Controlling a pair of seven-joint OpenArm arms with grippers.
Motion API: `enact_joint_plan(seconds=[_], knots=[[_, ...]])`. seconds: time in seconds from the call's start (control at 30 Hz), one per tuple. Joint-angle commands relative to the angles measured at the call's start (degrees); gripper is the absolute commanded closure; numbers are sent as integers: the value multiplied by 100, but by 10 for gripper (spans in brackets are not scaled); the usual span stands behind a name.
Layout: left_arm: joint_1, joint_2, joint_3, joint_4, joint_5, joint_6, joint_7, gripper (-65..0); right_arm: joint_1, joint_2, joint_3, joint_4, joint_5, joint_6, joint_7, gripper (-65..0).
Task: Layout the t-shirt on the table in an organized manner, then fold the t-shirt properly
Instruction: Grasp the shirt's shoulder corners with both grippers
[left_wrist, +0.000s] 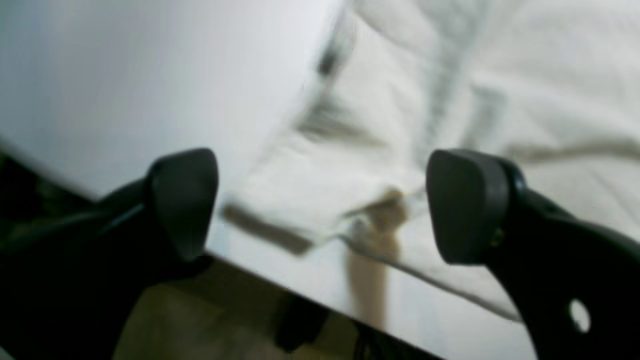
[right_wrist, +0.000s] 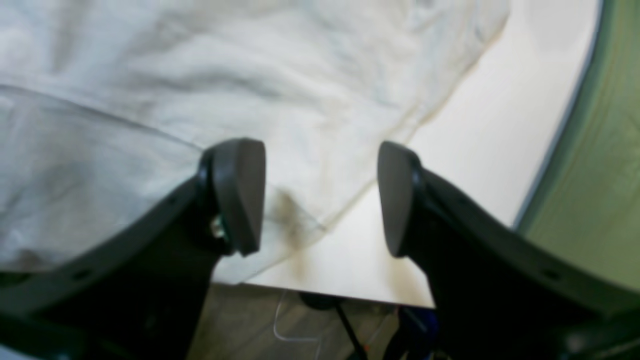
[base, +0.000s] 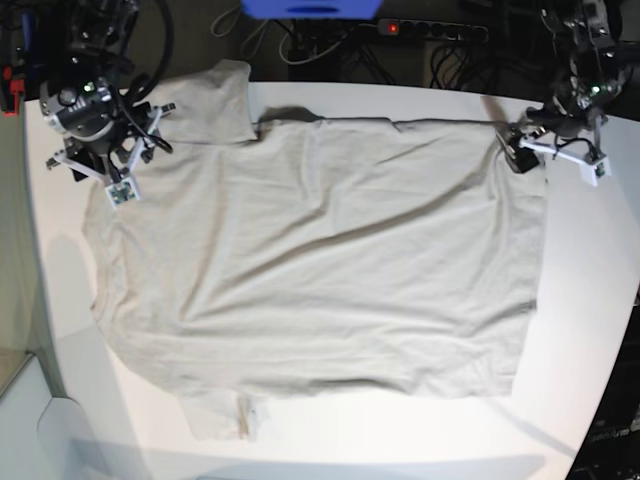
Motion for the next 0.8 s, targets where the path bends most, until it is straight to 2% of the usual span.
enact_joint_plan(seconds=[0.0,0.17,0.37,0.47,0.53,0.6,0.67,0.77], knots=[[-76,-77,-24,-14,3,-84,-74,-650,10,40,8,106,40,-3,64,-361],[-94,-69,-15,-252,21,-102,-74,-650,1,40,17,106,31,-3,56,-360],[-41,46,-50,-243,469,-119,-82,-650,-8,40,17,106,31,-3,56,-360],[-32,54,-24,-269,487,-128,-82,-650,-34,40,17,106,31,-3,56,-360],[-32,72,-15,-287,496,-295,-82,-650,-122,40,17,106,31,-3,91,-360],[-41,169,-50,-304,513,-620,-82,-590,-140,40,17,106,31,-3,100,-360],[-76,186,-50,-471,513,-875,-82,-483,-254,40,17,106,31,-3,108,-360],[-94,204,-50,-700,513,-963,-82,-299,-386,40,8,106,31,-3,108,-360]])
